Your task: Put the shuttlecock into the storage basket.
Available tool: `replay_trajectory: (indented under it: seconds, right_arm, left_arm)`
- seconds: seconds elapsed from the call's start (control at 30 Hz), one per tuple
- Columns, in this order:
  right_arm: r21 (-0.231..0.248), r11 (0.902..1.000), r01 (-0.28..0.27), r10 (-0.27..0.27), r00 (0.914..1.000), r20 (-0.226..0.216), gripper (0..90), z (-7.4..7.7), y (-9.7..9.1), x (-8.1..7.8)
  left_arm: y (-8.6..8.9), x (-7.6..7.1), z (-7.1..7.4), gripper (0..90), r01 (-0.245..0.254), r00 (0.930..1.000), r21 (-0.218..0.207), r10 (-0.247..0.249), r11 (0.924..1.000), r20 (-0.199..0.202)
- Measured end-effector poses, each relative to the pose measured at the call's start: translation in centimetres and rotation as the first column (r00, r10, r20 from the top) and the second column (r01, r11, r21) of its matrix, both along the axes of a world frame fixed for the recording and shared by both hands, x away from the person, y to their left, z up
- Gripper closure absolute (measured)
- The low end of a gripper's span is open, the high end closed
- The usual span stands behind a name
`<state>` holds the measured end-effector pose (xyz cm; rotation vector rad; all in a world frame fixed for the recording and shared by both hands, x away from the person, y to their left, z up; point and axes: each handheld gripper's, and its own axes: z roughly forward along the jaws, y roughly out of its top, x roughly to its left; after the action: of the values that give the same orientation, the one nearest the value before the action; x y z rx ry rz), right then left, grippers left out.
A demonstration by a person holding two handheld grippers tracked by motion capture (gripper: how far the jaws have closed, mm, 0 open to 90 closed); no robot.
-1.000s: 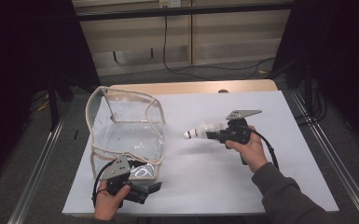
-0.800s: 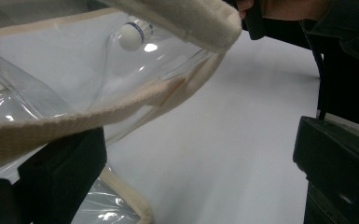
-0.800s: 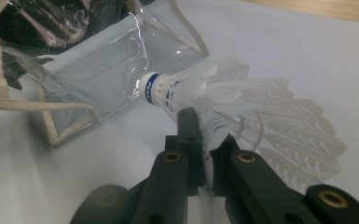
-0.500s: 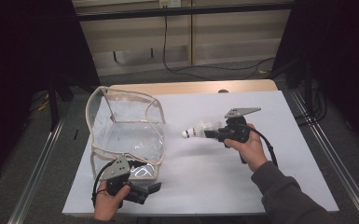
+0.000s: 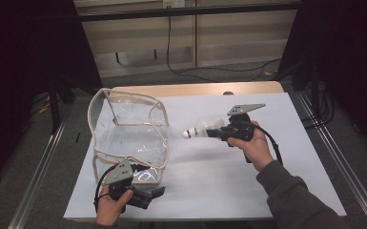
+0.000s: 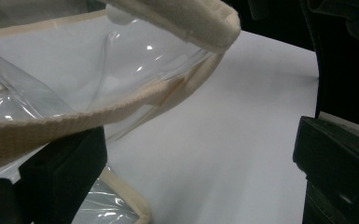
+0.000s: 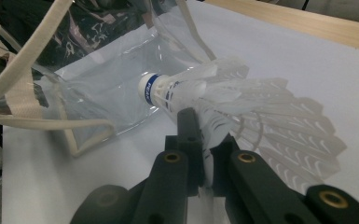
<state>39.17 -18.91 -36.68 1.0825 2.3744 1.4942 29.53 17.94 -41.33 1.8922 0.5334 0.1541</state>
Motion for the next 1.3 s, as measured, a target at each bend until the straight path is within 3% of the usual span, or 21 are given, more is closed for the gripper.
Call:
replay_trajectory:
  seconds: [0.77, 1.3]
  right_arm:
    - [-0.004, 0.9998, -0.02, 0.02, 0.9995, 0.024, 87.5, 3.4, 0.7, 0.1]
    - [-0.014, 0.9991, -0.041, 0.041, 0.9987, 0.031, 87.5, 5.9, 2.3, 0.3]
  left_arm:
    - [0.1, -0.1, 0.0, 2.9, 0.001, 1.0, 0.0, -0.001, 1.0, 0.003]
    - [0.1, -0.1, 0.0, 2.8, 0.005, 1.0, -0.001, -0.005, 1.0, 0.005]
